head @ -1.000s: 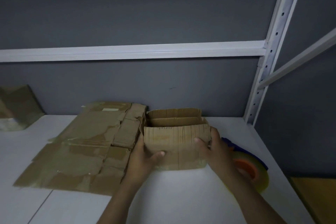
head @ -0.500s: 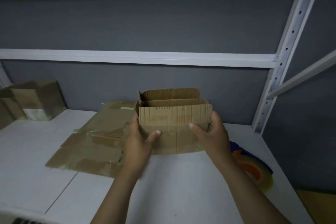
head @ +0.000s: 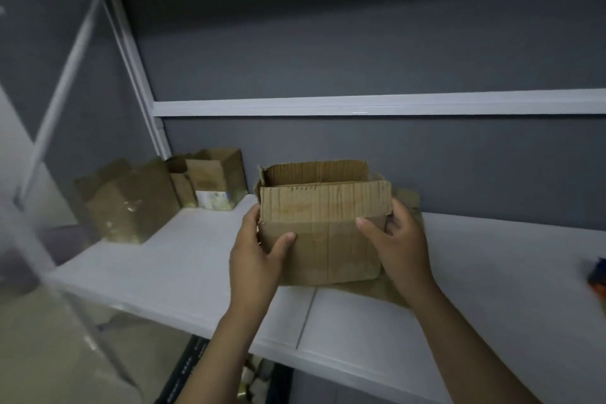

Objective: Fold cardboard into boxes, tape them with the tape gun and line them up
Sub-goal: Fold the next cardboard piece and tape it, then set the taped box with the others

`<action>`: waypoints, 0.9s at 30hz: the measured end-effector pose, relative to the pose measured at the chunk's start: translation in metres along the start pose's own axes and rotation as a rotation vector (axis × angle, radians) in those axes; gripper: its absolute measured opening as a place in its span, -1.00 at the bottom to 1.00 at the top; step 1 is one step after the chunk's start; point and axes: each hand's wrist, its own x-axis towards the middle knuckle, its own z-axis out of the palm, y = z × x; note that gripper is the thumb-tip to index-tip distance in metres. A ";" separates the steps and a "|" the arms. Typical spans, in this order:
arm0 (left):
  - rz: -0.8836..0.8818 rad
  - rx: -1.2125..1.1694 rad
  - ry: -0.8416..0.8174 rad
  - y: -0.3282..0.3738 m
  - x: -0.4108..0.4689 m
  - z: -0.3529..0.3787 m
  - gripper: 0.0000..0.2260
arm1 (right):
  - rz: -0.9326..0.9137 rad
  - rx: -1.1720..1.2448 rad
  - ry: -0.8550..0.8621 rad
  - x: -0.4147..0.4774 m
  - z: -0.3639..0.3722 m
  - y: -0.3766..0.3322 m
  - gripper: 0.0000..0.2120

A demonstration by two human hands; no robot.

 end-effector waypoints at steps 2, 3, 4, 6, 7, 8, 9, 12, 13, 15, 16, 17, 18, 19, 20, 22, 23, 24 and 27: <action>-0.015 0.021 0.019 -0.022 0.009 -0.032 -0.46 | 0.029 0.026 -0.030 -0.002 0.041 0.002 -0.68; -0.026 0.030 0.031 -0.033 0.014 -0.046 -0.46 | 0.038 0.031 -0.047 -0.002 0.060 0.004 -0.69; -0.043 0.039 0.046 -0.044 0.019 -0.059 -0.47 | 0.042 0.028 -0.072 -0.001 0.078 0.005 -0.71; -0.086 0.049 0.074 -0.068 0.030 -0.082 -0.49 | 0.054 0.012 -0.134 0.003 0.114 0.010 -0.72; -0.107 0.052 0.084 -0.081 0.037 -0.091 -0.49 | 0.062 0.001 -0.164 0.006 0.131 0.012 -0.72; -0.127 0.058 0.092 -0.094 0.044 -0.100 -0.50 | 0.069 -0.013 -0.197 0.010 0.148 0.015 -0.71; -0.146 0.067 0.096 -0.105 0.051 -0.107 -0.50 | 0.077 -0.030 -0.229 0.014 0.163 0.019 -0.70; -0.207 0.101 0.108 -0.143 0.073 -0.126 -0.52 | 0.101 -0.089 -0.310 0.035 0.208 0.035 -0.64; -0.225 0.109 0.113 -0.154 0.082 -0.131 -0.52 | 0.110 -0.110 -0.339 0.043 0.224 0.040 -0.64; -0.251 0.125 0.119 -0.177 0.102 -0.141 -0.52 | 0.120 -0.130 -0.399 0.063 0.254 0.051 -0.70; -0.253 0.134 0.120 -0.189 0.112 -0.146 -0.52 | 0.122 -0.129 -0.426 0.073 0.269 0.057 -0.72; -0.253 0.141 0.124 -0.200 0.124 -0.150 -0.53 | 0.127 -0.135 -0.445 0.083 0.283 0.062 -0.74; -0.260 0.146 0.124 -0.209 0.135 -0.154 -0.53 | 0.131 -0.147 -0.455 0.093 0.296 0.067 -0.75; -0.265 0.148 0.122 -0.217 0.146 -0.158 -0.54 | 0.131 -0.158 -0.457 0.102 0.309 0.073 -0.73; -0.269 0.159 0.112 -0.225 0.158 -0.162 -0.55 | 0.135 -0.165 -0.458 0.112 0.320 0.078 -0.70; -0.269 0.194 0.083 -0.243 0.185 -0.166 -0.56 | 0.148 -0.173 -0.458 0.129 0.341 0.086 -0.71; -0.263 0.211 0.067 -0.252 0.199 -0.166 -0.57 | 0.156 -0.175 -0.453 0.135 0.350 0.089 -0.70; -0.257 0.225 0.044 -0.261 0.211 -0.166 -0.58 | 0.162 -0.172 -0.444 0.141 0.357 0.092 -0.67; -0.209 0.257 -0.018 -0.279 0.245 -0.164 -0.65 | 0.173 -0.164 -0.407 0.151 0.375 0.103 -0.58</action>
